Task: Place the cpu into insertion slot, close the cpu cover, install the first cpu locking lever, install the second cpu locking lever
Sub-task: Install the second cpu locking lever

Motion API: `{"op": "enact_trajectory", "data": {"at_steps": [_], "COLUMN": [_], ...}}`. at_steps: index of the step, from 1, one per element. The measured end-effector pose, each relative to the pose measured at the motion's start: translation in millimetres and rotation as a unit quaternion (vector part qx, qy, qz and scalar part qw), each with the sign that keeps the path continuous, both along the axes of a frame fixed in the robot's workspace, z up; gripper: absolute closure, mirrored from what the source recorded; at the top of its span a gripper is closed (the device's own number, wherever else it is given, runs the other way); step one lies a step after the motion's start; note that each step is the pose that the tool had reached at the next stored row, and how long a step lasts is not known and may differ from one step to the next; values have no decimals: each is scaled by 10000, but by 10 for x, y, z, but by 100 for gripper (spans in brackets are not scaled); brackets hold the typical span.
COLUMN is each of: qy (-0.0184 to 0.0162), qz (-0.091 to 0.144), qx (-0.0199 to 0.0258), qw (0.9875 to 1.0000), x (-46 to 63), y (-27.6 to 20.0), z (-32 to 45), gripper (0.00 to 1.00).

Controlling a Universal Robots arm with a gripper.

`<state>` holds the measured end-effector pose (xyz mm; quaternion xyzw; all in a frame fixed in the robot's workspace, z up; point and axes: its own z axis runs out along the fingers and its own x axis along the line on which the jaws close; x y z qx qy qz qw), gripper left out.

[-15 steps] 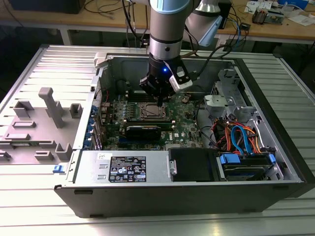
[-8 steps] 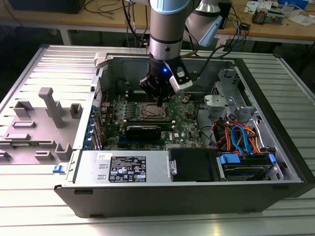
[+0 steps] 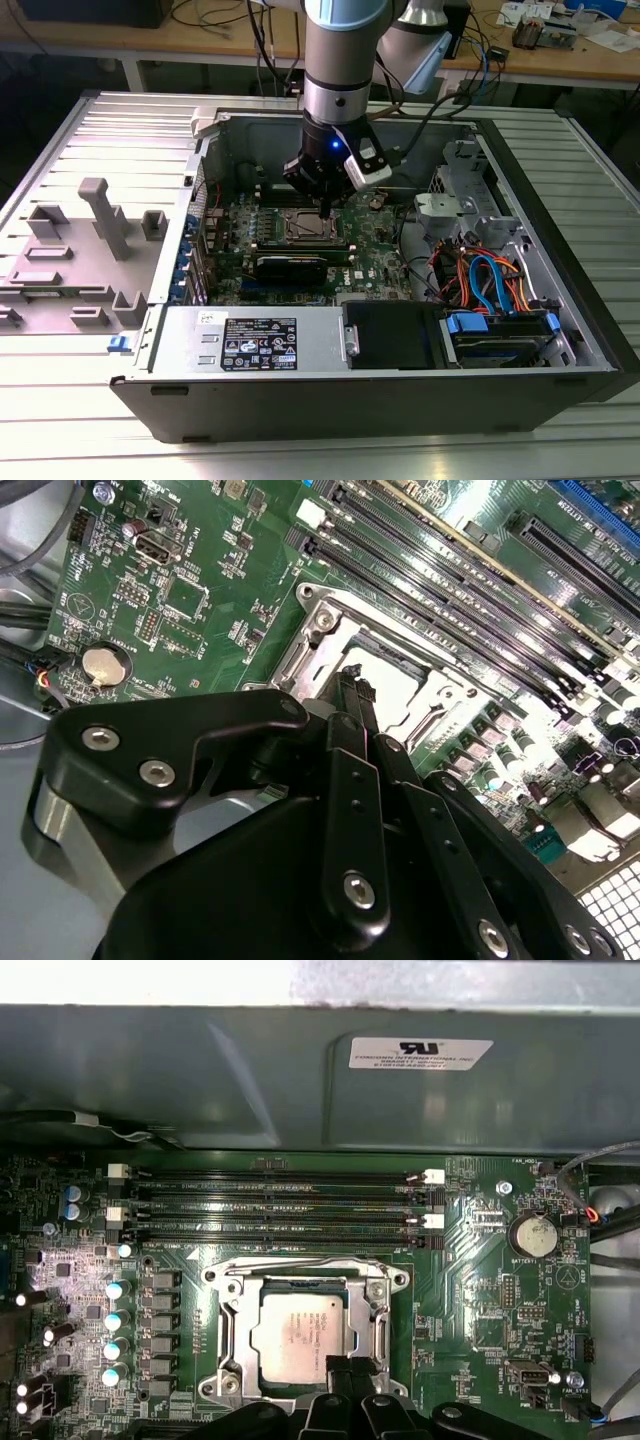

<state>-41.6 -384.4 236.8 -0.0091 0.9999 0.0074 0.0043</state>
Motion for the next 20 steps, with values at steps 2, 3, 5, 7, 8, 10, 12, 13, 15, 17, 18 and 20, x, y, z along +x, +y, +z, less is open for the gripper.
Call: {"op": "enact_trajectory", "data": {"at_steps": [2,3,5,7,8,10,12,13,15,17,18,20], "qy": [0,0,0,0,-1,0,1,0,0,0,0,0], "qz": [0,0,0,0,0,0,1,1,0,0,-1,0], "qx": [0,-1,-1,-1,-1,-2,-3,-2,-2,2,2,3], "qw": [10000,10000,10000,10000,10000,10000,10000,10000,10000,10000,10000,10000], "x": [0,0,0,0,0,0,0,1,0,0,0,0], "y": [0,-1,-2,-2,-2,-3,-10,-15,-57,-73,-74,-78], "z": [0,1,7,14,14,15,16,15,15,32,44,94], "gripper": [89,89,89,89,89,89,89,89,89,89,89,89]}}
